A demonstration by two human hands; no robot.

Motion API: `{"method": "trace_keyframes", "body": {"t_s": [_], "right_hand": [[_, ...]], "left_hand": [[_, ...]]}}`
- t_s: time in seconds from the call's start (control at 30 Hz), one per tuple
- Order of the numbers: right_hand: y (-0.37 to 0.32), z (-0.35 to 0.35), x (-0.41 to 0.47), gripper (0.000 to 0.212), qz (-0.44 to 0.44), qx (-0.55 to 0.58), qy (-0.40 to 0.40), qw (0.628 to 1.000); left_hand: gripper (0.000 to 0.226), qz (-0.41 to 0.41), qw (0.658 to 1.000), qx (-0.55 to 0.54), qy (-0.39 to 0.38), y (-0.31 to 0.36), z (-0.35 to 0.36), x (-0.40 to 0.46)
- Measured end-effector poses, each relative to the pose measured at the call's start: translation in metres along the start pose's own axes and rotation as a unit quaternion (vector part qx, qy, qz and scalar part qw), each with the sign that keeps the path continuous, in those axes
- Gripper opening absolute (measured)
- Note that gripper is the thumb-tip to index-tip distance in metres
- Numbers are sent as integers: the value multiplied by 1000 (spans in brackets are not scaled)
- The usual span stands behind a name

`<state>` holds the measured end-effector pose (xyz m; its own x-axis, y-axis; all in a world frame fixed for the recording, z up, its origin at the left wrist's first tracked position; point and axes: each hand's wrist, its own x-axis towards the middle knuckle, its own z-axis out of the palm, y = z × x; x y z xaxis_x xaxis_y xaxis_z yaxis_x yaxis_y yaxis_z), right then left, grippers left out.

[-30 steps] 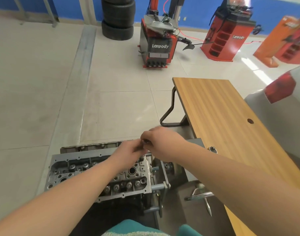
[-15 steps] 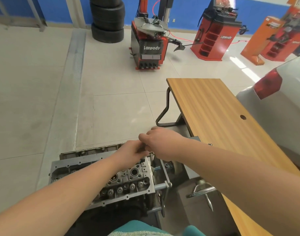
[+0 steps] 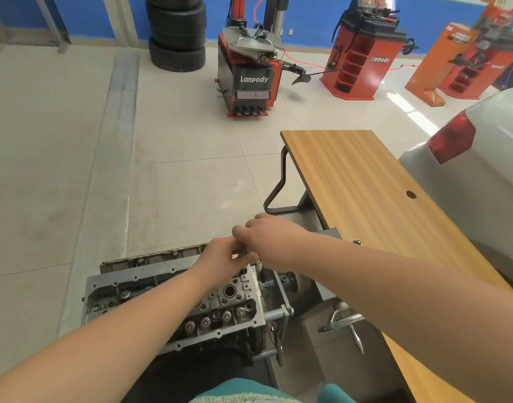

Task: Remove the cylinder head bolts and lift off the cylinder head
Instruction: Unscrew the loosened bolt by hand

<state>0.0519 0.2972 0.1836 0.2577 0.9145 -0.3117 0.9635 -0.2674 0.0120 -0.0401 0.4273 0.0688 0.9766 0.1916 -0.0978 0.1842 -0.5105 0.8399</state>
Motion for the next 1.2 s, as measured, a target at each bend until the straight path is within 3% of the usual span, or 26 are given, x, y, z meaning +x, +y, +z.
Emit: {"method": "trace_keyframes", "body": {"t_s": [0.07,0.13,0.23,0.27,0.33,0.43,0.6,0.67,0.73,0.83,0.93,1.03,1.1,1.2], "right_hand": [[6,-4,-1,35,-58,-40,2,998],[10,-7,-4,33,-48,-10,-1,999],[2,-15,-4,36,85,94,-1,992],[-1,-15,-1,41,121,83,2,989],[-5,-10,6,33,150,23,9,988],[-7,-8,4,16,95,2,18,995],[6,-5,-4,27,-91,-65,35,993],[5,-6,-6,22,-55,-13,49,997],[1,-12,-7,37,50,70,36,996],[-3,-10,1,37,110,27,17,993],[-4,-5,2,22,73,15,20,997],[2,-5,-4,9,-4,-33,23,999],[7,-4,-6,11,-53,-61,23,996],[8,-5,-8,11,-77,-50,26,995]], "left_hand": [[8,-8,996,53,-68,-4,-2,4],[21,-3,994,66,-84,-6,-4,5],[21,-3,996,62,-64,-6,-4,7],[12,-8,997,54,-50,-5,-2,8],[8,-22,999,43,-6,-2,2,8],[18,-15,1000,12,-1,-4,3,7],[6,8,990,110,-90,-10,0,10],[14,4,990,121,-76,-12,-1,10],[34,-5,994,90,-56,-14,-1,8],[45,2,998,64,-12,-14,6,4],[37,12,999,45,10,-14,10,6],[25,28,997,47,-53,-16,5,6],[20,41,993,70,-88,-20,3,8],[12,40,993,81,-72,-24,2,9]]}}
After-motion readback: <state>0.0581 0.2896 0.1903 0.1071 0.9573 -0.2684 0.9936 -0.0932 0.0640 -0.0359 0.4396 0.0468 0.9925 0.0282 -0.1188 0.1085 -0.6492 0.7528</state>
